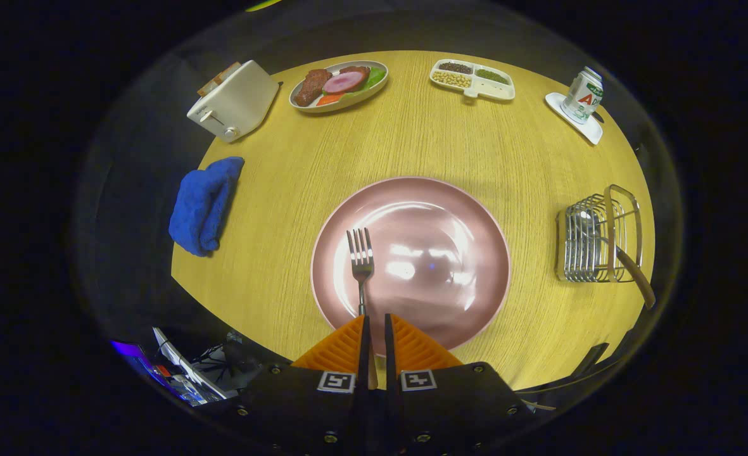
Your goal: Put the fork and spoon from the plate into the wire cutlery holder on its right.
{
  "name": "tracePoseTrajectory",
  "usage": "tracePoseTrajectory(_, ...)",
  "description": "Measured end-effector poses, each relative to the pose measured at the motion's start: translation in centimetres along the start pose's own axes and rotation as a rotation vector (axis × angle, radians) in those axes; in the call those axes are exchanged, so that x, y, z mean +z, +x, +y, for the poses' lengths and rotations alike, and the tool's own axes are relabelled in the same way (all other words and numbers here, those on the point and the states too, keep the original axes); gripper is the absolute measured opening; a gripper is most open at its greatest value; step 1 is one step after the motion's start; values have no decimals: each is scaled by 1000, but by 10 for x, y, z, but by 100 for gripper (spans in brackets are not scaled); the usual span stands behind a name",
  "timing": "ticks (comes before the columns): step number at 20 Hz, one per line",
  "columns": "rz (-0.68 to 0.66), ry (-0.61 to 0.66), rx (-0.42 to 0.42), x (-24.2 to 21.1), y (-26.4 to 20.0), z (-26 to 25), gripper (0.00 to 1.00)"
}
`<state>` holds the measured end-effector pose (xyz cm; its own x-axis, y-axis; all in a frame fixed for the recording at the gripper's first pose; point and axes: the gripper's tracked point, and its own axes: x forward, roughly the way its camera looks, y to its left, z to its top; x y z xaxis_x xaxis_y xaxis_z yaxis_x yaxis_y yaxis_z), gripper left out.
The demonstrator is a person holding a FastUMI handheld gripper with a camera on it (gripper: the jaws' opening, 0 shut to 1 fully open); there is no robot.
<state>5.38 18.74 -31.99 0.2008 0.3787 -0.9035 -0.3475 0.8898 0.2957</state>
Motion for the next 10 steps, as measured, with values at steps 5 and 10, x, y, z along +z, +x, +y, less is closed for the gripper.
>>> tracePoseTrajectory(5, 47, -16, 4, -7, 22, 6, 17)
tracePoseTrajectory(10, 72, -27, -11, -9, 31, 4, 24)
